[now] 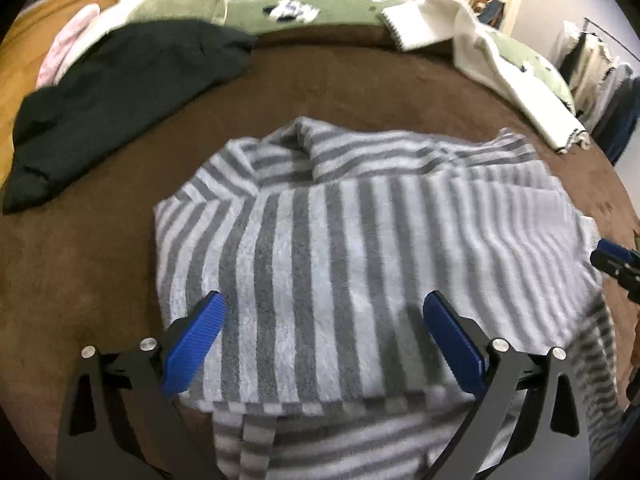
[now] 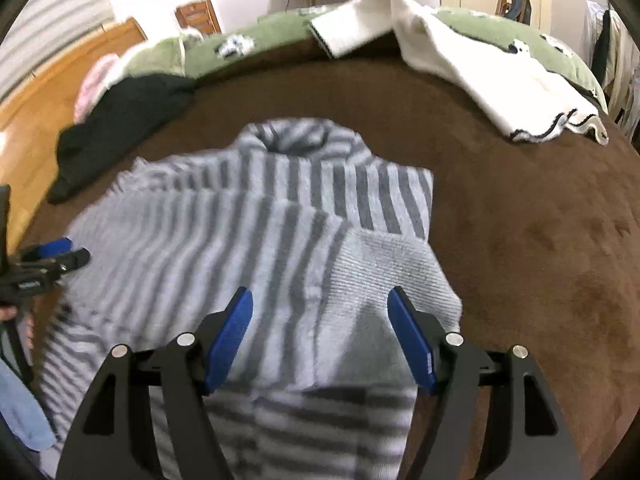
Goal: Fold large clothes
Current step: 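Move both open grippers to the hoodie's ribbed grey hem, then grasp the ribbed hem with the right gripper while the left gripper grasps it too, then lift the hem with both grippers and fold it toward the hood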
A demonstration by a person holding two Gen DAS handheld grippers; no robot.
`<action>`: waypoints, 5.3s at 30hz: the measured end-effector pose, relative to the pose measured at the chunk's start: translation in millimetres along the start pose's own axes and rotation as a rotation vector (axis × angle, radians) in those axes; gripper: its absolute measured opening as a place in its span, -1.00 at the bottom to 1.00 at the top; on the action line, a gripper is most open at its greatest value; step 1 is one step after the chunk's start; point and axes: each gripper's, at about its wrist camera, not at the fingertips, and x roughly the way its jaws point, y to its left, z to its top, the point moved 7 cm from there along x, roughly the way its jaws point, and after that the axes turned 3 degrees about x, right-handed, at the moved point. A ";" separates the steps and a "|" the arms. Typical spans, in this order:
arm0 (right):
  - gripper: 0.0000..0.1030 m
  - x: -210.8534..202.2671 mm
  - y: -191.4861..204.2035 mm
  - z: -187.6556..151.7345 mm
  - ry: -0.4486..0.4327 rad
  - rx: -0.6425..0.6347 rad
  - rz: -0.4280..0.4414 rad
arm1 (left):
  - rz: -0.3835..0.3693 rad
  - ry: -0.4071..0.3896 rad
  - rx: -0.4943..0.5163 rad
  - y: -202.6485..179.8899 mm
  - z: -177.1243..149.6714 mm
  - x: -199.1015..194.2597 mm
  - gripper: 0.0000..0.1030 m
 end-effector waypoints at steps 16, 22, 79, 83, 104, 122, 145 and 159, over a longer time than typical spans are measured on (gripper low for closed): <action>0.39 -157.1 22.0 -88.8 -0.080 -0.059 0.045 | 0.004 -0.003 -0.047 11.6 -117.1 -168.9 0.87; 0.39 -173.6 19.8 -140.6 -0.018 -0.040 0.025 | -0.001 0.046 -0.049 0.6 -169.4 -181.0 0.87; -0.78 -132.1 23.4 -254.6 0.219 0.001 0.067 | -0.017 0.257 -0.094 -43.6 -277.9 -135.1 -0.10; -0.79 -134.2 20.8 -254.4 0.213 0.023 0.081 | -0.028 0.251 -0.121 -39.3 -278.3 -137.0 -0.17; -0.81 -174.2 35.3 -229.5 0.070 -0.027 0.093 | 0.004 0.132 -0.067 -35.9 -259.7 -175.4 -0.82; -0.82 -213.5 47.7 -166.3 -0.102 -0.072 0.093 | 0.030 -0.060 -0.037 -31.1 -185.2 -225.0 -0.85; -0.82 -212.3 53.1 -24.6 -0.317 -0.174 0.029 | 0.145 -0.307 -0.045 -24.9 -47.3 -240.7 -0.85; -0.82 -115.4 36.4 78.4 -0.281 -0.172 -0.048 | 0.170 -0.333 -0.073 -5.4 52.0 -167.1 -0.84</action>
